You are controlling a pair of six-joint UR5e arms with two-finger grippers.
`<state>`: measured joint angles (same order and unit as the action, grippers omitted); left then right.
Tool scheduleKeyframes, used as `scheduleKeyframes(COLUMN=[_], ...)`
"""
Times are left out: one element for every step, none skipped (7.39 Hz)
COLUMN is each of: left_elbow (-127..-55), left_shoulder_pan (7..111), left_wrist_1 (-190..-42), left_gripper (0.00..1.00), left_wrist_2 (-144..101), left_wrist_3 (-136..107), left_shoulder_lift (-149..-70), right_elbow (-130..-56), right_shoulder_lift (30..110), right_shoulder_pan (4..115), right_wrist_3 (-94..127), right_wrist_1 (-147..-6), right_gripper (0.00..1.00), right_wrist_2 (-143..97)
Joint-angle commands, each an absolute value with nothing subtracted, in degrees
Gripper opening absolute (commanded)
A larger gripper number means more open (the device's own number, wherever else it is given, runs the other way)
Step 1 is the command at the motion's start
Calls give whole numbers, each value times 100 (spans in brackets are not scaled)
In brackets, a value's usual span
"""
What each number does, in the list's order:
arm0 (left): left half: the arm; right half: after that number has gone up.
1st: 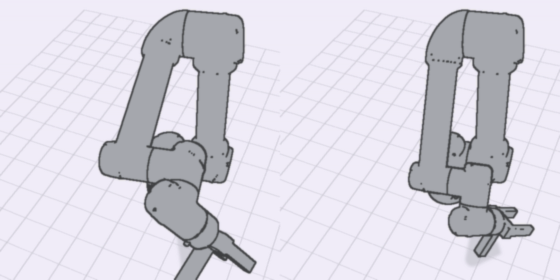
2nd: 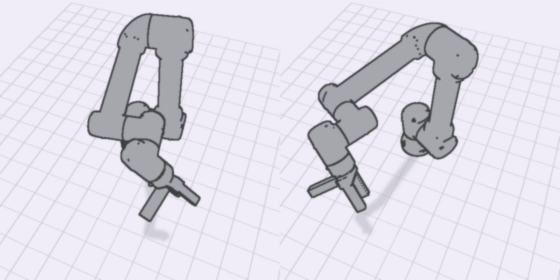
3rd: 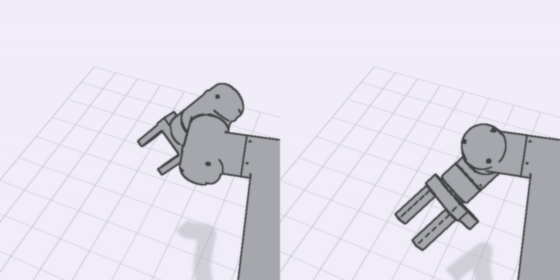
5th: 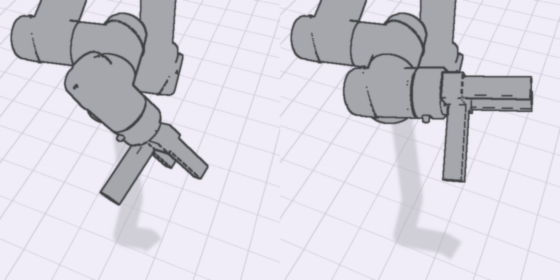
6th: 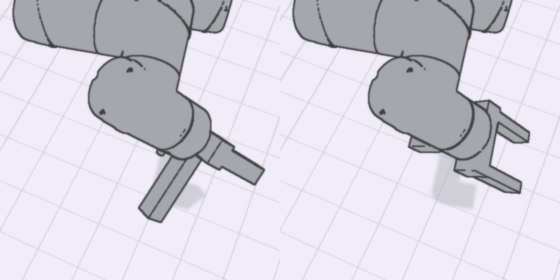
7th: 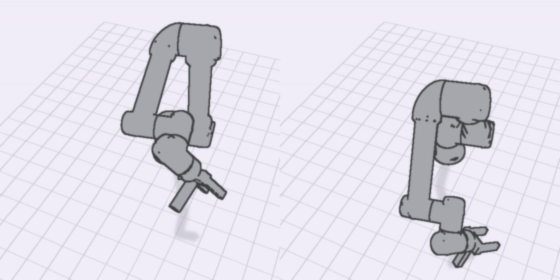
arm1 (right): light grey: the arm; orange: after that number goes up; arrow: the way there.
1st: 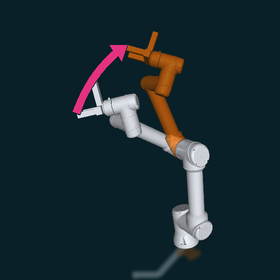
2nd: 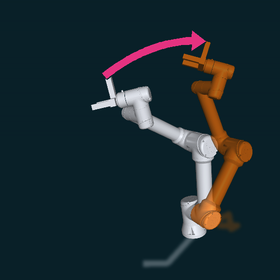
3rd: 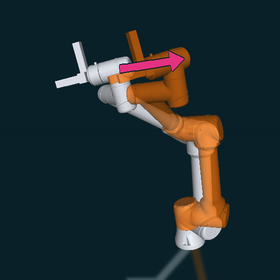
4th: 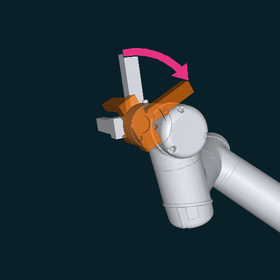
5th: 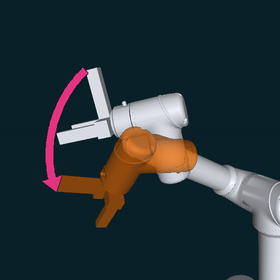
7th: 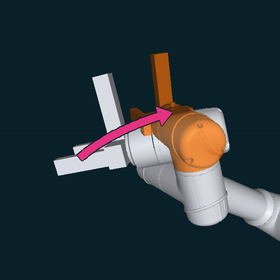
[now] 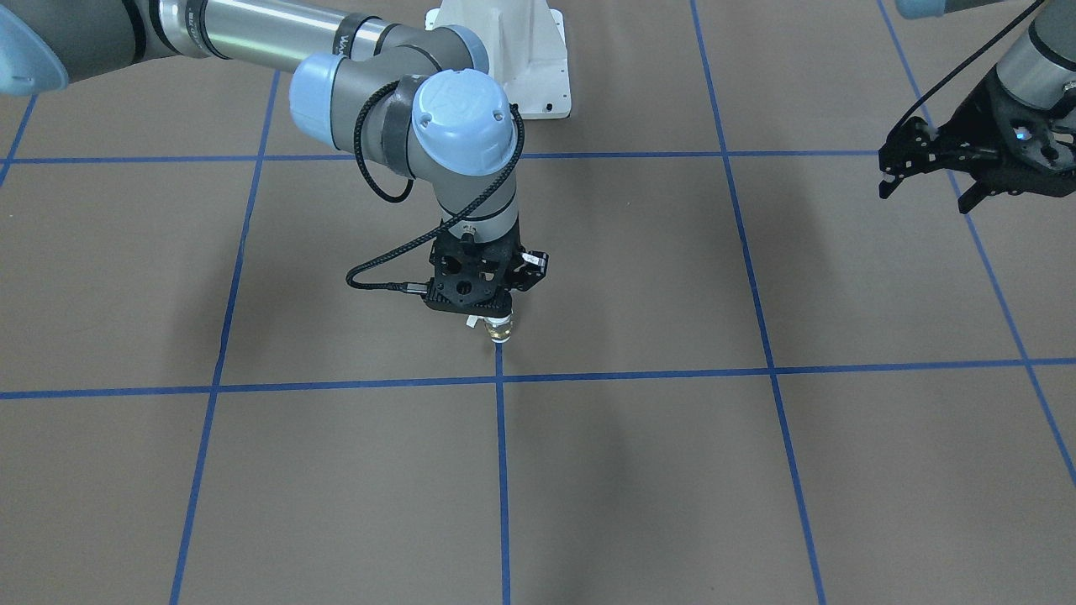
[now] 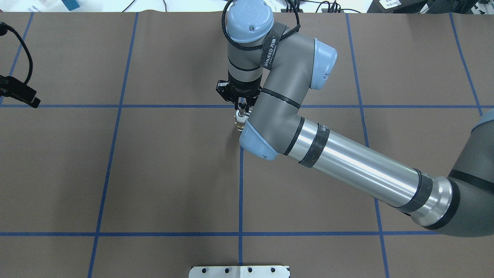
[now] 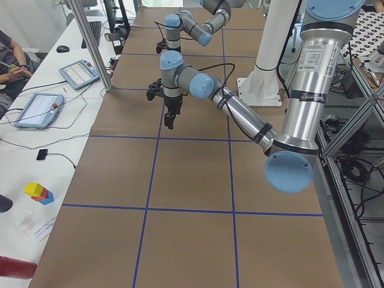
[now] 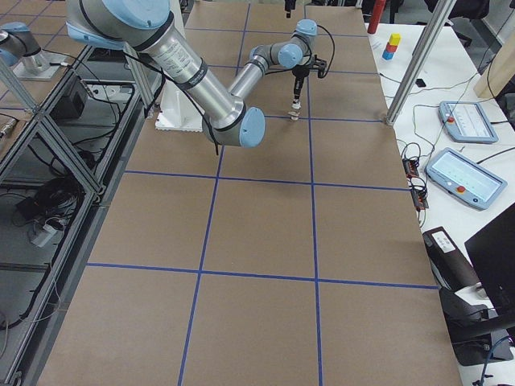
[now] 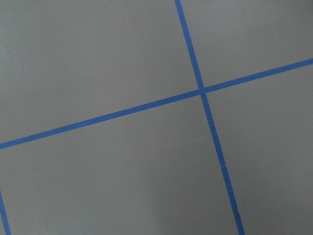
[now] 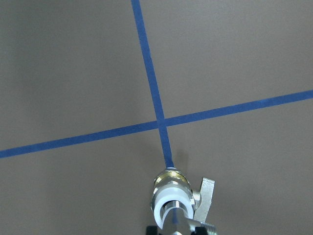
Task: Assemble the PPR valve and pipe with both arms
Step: 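Lower the chrome fitting onto the valve top and press it in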
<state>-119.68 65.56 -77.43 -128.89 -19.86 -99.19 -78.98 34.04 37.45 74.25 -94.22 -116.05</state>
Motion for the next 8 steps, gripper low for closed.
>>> scheduleKeyframes(left_elbow=[-11971, -11971, -11971, -11979, -11979, -11979, -11979, -11979], left_shoulder_pan=[6557, 6557, 6557, 6557, 6557, 6557, 6557, 6557], left_wrist_1=[-7734, -7726, -7726, -7726, -7726, -7726, -7726, -7726], left_gripper=[99, 99, 99, 99, 99, 99, 99, 99], left_wrist_2=[-12937, -12937, -12937, -12937, -12937, -12937, -12937, -12937], left_wrist_3=[-1986, -1986, -1986, -1986, -1986, -1986, -1986, -1986], left_shoulder_lift=[-9914, -9923, -9923, -9914, -9914, -9914, -9914, -9914], right_elbow=[-7805, -7805, -7805, -7805, -7805, -7805, -7805, -7805], right_shoulder_lift=[3384, 3384, 3384, 3384, 3384, 3384, 3401, 3401], right_shoulder_pan=[3744, 3735, 3735, 3718, 3692, 3674, 3665, 3674], right_wrist_3=[7418, 7427, 7401, 7409, 7409, 7383, 7374, 7357], right_wrist_1=[-9396, -9396, -9387, -9387, -9387, -9387, -9387, -9378], right_gripper=[0, 0, 0, 0, 0, 0, 23, 37], right_wrist_2=[-11602, -11602, -11602, -11593, -11584, -11575, -11575, -11575])
